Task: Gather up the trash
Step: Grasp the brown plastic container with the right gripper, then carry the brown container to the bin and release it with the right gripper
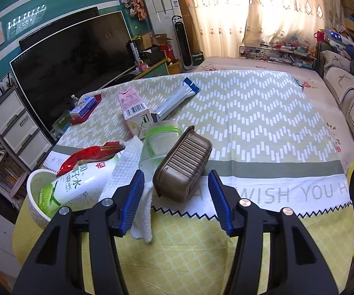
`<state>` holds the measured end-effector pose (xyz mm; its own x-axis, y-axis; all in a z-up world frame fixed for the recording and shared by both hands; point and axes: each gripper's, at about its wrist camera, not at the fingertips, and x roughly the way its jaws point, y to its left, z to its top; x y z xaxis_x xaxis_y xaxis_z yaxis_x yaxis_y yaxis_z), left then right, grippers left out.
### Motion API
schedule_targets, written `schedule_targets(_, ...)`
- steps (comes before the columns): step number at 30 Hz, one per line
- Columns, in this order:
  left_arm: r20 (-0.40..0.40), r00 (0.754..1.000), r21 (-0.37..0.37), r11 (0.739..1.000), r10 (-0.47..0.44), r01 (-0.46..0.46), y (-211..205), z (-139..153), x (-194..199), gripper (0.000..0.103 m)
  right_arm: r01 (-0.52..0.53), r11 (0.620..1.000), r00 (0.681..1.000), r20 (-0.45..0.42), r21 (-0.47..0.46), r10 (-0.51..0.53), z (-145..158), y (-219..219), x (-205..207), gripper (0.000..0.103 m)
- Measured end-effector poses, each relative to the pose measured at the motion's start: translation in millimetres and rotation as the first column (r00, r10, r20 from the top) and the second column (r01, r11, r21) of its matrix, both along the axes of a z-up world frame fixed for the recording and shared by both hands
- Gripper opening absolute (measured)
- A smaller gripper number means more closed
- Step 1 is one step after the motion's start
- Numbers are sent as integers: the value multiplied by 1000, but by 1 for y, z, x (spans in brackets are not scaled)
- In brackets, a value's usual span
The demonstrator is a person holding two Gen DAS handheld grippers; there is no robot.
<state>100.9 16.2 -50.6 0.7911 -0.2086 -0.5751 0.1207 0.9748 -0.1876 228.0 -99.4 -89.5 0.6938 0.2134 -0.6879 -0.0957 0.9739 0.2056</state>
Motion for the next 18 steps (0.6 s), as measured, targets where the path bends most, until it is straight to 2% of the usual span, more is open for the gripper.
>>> schedule_targets(2,-4,1000,-2,1000,-1,1,1,-2,1,90,-9,999,1000,-13,31,10,-2,-3,3,39)
schedule_targets(4,-7,1000,-2,1000,-4,4,0,-3,3,90,-15,998,1000,-23,64,16,-3,-6,5,36)
schedule_targets(18,-13,999,15,999,-31,31,-16,-7,7,90,-1,997,1000,22,76,-1,13,-27,-16,28)
